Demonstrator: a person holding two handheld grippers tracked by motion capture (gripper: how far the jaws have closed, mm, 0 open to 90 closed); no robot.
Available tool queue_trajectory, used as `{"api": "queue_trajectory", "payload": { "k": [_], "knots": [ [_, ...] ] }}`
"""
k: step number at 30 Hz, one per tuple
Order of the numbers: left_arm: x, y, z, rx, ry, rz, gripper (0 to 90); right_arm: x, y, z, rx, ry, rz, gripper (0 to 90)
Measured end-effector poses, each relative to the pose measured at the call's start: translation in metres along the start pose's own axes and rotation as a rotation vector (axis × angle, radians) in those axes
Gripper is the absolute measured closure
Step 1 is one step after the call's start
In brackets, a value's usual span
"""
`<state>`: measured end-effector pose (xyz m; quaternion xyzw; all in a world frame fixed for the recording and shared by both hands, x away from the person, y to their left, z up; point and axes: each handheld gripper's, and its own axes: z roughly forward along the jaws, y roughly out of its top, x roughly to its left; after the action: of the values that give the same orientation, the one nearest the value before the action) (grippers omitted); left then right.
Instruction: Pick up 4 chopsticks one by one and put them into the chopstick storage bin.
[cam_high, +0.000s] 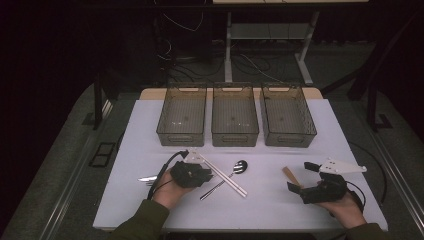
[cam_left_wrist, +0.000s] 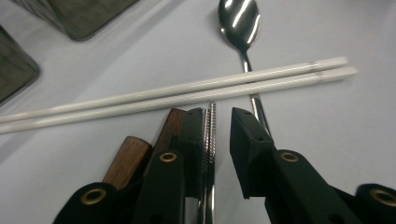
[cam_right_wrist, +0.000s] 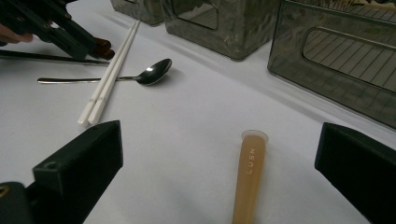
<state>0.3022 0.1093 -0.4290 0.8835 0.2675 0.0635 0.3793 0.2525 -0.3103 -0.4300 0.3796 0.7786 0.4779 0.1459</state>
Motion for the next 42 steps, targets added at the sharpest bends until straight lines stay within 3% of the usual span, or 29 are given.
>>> {"api": "queue_trajectory", "payload": {
  "k": [1,3,10,18,24,28,42],
  "knots": [
    [0.001,-0.002,-0.006,-0.011,-0.006,0.008,71.5,0.000,0.000,0.000,0.000,0.000,0.000,1.1],
    [0.001,-0.009,-0.016,-0.041,-0.009,-0.029,71.0,0.000,0.000,0.000,-0.001,0.000,0.000,1.1],
    [0.008,-0.035,-0.047,-0.090,0.026,-0.101,71.5,0.001,0.000,-0.001,0.001,0.003,-0.004,1.0],
    [0.007,-0.060,-0.067,-0.092,0.045,-0.131,74.5,0.002,0.000,0.000,0.006,0.006,-0.006,1.1],
    [0.009,-0.073,-0.072,-0.055,0.056,-0.124,75.9,0.002,-0.001,0.000,0.007,0.007,-0.004,1.0],
    [0.011,-0.079,-0.073,-0.033,0.042,-0.119,77.4,0.001,-0.001,0.000,0.008,0.008,-0.005,1.0],
    [0.013,-0.083,-0.072,-0.002,0.027,-0.111,82.4,0.001,-0.001,0.000,0.006,0.007,-0.003,1.1]
  ]
}}
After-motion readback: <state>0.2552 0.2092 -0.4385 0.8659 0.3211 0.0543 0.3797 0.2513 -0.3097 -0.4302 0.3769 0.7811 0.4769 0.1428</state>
